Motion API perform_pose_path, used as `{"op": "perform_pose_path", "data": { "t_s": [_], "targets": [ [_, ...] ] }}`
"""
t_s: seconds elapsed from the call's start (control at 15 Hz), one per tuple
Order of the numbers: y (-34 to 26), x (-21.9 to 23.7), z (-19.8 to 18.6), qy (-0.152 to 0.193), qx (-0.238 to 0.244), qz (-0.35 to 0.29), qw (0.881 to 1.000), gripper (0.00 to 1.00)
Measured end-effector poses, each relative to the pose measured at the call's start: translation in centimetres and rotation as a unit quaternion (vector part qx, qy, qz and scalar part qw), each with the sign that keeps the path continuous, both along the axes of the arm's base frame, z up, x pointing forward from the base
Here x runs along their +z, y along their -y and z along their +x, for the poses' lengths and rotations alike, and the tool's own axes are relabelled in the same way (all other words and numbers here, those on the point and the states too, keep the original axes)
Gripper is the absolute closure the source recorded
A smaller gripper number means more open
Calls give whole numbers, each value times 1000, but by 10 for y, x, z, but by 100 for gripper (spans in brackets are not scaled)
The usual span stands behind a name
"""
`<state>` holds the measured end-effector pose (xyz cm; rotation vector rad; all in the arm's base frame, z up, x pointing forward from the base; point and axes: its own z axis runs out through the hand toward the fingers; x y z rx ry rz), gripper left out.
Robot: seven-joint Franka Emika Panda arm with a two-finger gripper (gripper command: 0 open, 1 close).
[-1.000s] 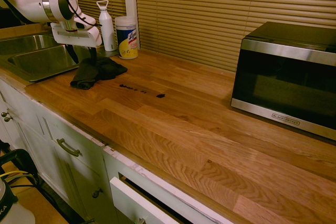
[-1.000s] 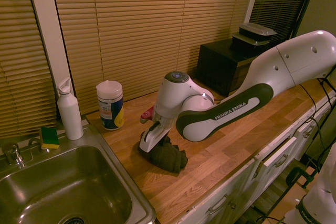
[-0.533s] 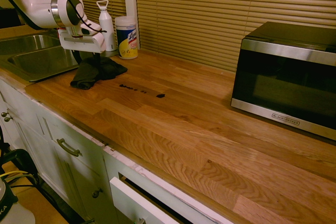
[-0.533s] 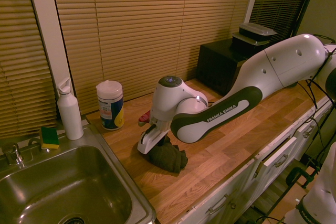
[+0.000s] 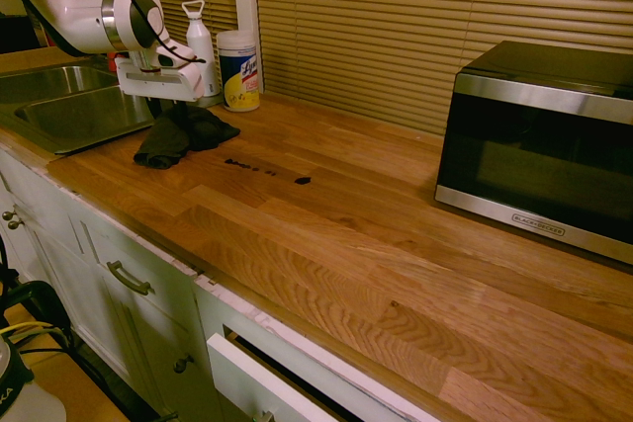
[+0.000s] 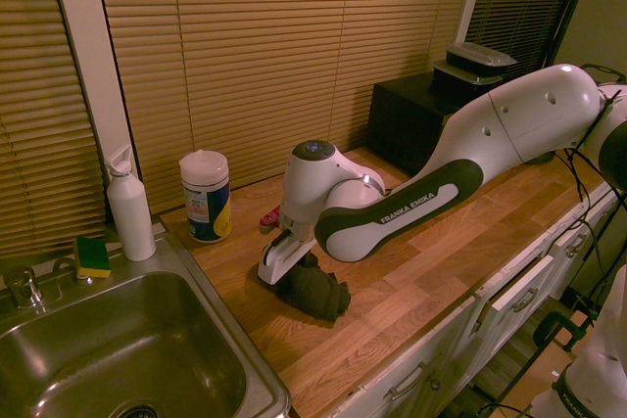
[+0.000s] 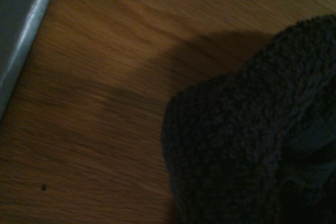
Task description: Clear the spill
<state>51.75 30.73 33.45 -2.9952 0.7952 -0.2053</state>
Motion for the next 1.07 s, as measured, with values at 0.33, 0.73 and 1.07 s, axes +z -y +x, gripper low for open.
{"op": "perform_pose_path", "data": {
  "t_s": [0.33, 0.73, 1.07],
  "targets": [
    [9, -1, 9, -9, -15, -4, 1000, 100],
    [37, -2, 23, -13, -47, 0, 999, 100],
    [78, -2, 42, -14, -76, 3, 997, 100]
  ]
}}
